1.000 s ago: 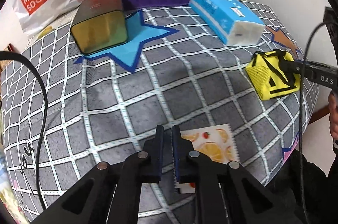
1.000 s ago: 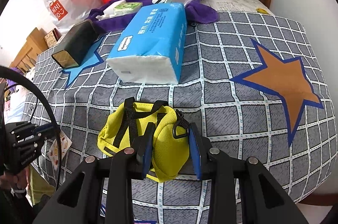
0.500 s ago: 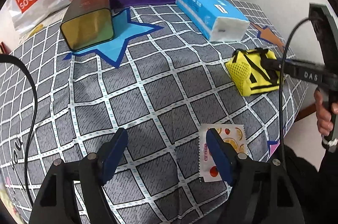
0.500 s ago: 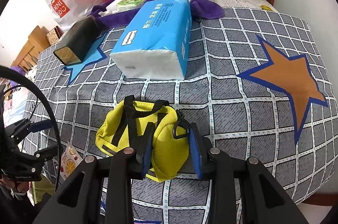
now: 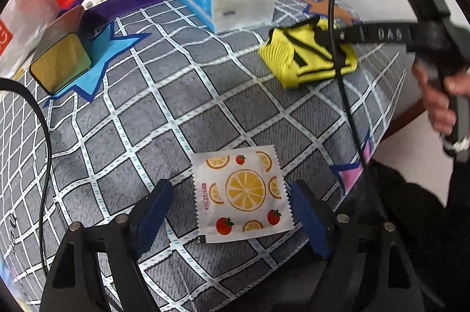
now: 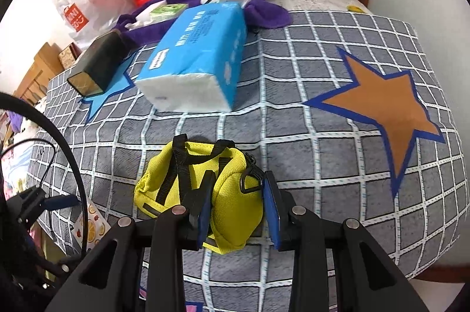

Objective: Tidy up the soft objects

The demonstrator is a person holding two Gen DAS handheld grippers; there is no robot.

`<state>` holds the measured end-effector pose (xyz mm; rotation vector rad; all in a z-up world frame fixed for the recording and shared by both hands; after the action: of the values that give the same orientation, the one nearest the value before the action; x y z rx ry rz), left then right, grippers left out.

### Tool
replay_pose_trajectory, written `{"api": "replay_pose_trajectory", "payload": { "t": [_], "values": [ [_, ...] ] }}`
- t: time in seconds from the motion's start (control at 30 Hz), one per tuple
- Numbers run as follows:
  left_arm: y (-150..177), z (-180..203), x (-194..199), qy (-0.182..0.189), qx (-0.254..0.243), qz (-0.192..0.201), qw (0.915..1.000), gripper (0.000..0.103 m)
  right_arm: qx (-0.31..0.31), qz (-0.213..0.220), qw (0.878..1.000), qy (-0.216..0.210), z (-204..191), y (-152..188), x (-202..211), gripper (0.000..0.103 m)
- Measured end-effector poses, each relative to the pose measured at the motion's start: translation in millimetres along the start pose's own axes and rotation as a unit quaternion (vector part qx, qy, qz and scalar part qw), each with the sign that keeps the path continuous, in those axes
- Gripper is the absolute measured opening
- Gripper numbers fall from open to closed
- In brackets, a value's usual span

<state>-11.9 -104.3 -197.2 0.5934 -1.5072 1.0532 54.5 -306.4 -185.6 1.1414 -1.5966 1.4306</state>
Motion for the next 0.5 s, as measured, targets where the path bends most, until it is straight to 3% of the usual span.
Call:
{"api": "replay_pose_trajectory", "payload": {
  "t": [0.17, 0.33, 0.5],
  "values": [
    [1.5, 5.8, -4.5, -0.027, -0.022, 0.007, 0.9994, 0.088, -0.002, -0.003, 1.000, 0.000, 2.2, 1.3, -2.4, 0.032],
    [0.8, -11.6, 3.0, -0.022, -0.005, 0.015, 0.9996, 0.051, -0.003, -0.002, 1.000, -0.001, 1.6, 1.5, -1.6, 0.032],
    [-1.9, -42.6, 6.2, -0.025, 0.031, 0.017, 0.9991, 0.039, 0.000, -0.002, 1.000, 0.001, -1.2, 0.8, -2.2, 0.032]
  ]
}}
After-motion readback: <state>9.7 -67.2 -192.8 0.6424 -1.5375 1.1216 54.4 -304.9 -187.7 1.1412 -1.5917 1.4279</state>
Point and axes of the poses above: each gripper's, at about its wrist camera, not at the fingertips, and x roughly against the way its jaws point, z to its right, y to its underside, the point moved 2 cm from there along -x, roughly the way its jaws point, and after that the axes turned 7 degrees about -z, right-handed, at the moved point
